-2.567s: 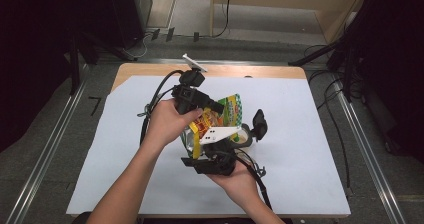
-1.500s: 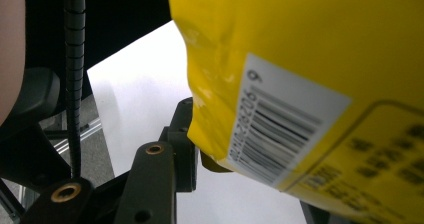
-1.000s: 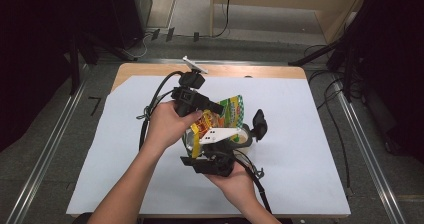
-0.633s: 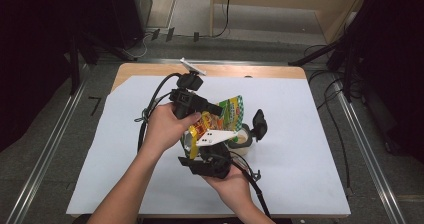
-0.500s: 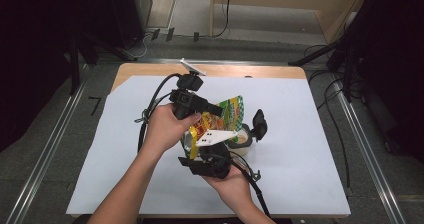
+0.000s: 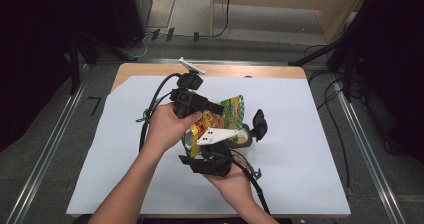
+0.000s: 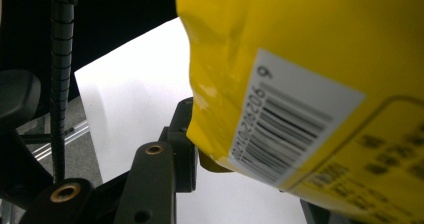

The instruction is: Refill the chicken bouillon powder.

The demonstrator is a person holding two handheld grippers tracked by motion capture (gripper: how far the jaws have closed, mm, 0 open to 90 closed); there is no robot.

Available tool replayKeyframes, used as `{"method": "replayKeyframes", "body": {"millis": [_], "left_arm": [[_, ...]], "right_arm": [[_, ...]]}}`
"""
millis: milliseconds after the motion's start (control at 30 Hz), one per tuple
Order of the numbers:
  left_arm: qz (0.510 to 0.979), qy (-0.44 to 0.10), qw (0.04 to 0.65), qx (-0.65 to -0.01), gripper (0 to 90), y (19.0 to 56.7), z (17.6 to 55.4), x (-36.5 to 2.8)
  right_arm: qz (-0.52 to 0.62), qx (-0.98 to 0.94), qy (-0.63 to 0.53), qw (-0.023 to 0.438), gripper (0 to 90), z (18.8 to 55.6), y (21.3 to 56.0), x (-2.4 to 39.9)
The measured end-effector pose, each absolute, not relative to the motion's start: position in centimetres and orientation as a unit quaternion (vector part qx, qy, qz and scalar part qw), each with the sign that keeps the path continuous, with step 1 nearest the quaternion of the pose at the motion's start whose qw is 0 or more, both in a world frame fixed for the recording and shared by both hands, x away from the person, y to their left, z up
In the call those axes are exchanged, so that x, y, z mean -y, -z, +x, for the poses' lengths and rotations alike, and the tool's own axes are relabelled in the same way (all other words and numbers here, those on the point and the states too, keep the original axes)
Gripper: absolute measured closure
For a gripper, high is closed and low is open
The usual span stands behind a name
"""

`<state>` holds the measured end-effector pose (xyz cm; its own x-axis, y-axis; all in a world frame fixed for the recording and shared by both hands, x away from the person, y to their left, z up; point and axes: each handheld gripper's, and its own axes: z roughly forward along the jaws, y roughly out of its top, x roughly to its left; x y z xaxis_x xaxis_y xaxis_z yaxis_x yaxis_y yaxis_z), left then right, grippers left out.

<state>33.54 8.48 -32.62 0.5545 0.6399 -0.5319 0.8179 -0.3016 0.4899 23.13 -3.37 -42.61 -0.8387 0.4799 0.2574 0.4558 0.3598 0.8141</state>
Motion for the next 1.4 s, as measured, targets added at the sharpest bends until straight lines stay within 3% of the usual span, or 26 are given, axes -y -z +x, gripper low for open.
{"method": "replayKeyframes", "body": {"millis": [133,1100,1400], "left_arm": [[0.798,0.121,0.381,-0.452,81.3,32.5,33.5,-8.3],[0.798,0.127,0.370,-0.458,80.9,32.8,33.9,-8.7],[0.814,0.131,0.347,-0.447,79.8,33.3,32.9,-9.6]], "right_arm": [[0.284,-0.822,-0.493,-0.007,66.0,23.3,42.6,3.4],[0.266,-0.837,-0.479,-0.003,65.2,23.4,42.4,3.6],[0.221,-0.858,-0.460,0.060,63.5,22.4,44.2,2.9]]}}
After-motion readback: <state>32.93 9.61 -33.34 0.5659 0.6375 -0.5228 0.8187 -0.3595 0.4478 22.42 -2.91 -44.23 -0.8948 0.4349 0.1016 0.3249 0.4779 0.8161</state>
